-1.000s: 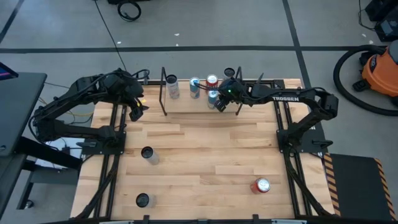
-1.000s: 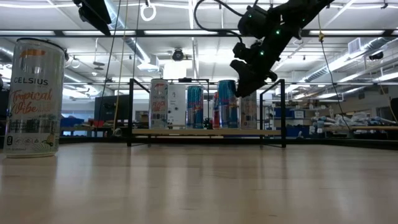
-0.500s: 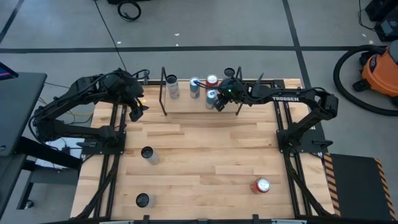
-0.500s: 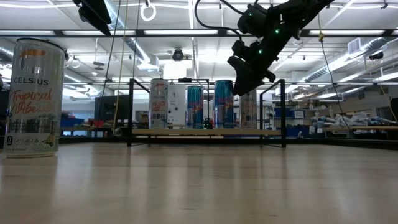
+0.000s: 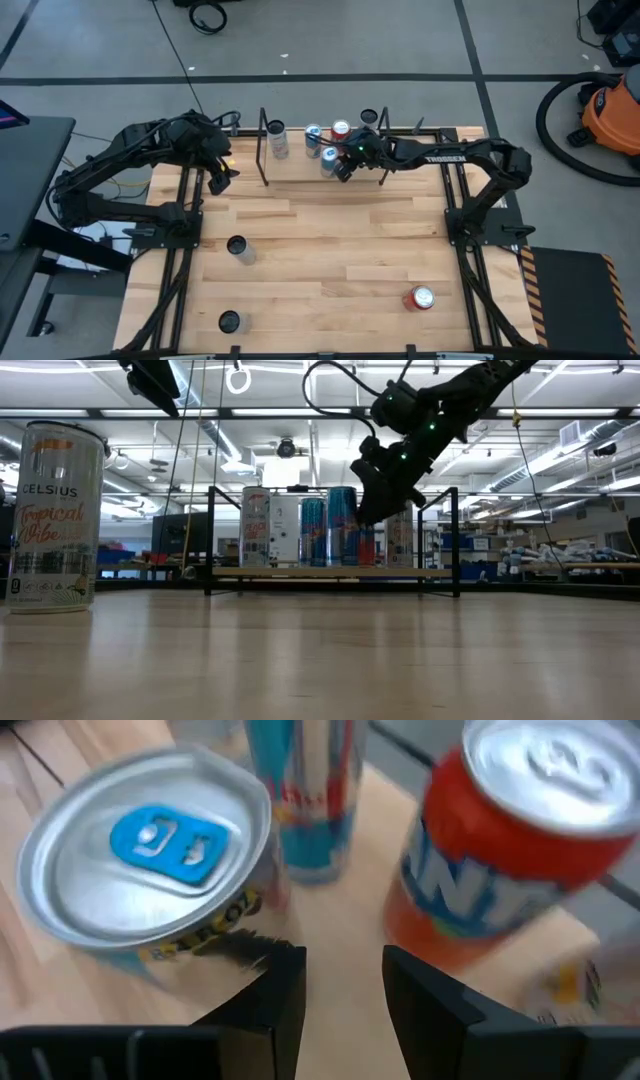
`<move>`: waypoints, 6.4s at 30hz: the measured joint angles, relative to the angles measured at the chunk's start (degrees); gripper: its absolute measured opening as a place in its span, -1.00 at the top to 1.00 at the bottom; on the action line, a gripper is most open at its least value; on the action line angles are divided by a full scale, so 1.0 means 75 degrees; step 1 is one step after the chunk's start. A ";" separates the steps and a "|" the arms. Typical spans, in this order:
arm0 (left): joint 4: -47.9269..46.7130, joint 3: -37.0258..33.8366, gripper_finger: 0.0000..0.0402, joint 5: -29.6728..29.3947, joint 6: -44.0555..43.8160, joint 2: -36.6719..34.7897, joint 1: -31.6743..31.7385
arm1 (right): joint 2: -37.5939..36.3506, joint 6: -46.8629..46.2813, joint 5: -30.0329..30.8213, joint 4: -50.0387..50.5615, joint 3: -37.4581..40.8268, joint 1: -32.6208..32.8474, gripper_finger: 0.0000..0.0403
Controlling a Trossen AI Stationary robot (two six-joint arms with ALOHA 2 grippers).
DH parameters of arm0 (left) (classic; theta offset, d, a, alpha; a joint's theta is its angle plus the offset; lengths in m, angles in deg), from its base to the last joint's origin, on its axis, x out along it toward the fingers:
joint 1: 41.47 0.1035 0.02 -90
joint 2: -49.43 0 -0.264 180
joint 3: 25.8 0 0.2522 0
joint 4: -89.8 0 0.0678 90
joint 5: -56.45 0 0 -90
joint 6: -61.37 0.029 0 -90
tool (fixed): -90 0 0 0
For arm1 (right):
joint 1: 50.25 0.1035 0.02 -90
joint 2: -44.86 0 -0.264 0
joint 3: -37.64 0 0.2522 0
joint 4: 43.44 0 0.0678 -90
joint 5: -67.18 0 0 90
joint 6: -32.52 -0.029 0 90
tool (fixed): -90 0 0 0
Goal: Place canned beverage on shelf
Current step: Put the blue soda can on the shelf aligned with the other blue soda can, then put the white yellow soda can on the shelf aligned with the other white yellow soda can
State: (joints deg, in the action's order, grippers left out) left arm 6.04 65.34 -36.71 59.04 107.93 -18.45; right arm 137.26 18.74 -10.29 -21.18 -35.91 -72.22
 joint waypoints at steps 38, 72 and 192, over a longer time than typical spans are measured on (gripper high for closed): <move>-0.0003 0.0000 -0.49 -0.0003 0.0005 0.0000 0.0000 | -0.0118 -0.0235 -0.0369 -0.0060 -0.0035 -0.0020 0.30; 0.0047 0.0000 -0.49 -0.0003 0.0005 0.0000 0.0000 | -0.0209 -0.0916 -0.1048 -0.0336 -0.0035 0.0320 0.30; 0.0131 -0.0003 -0.49 0.0006 -0.0564 -0.0001 -0.0020 | 0.0926 0.1446 -0.2587 -0.5360 -0.0035 0.3134 -0.94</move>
State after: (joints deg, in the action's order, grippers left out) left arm 7.02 65.32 -36.66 54.82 107.92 -18.60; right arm 144.21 29.58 -29.69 -61.38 -36.17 -48.72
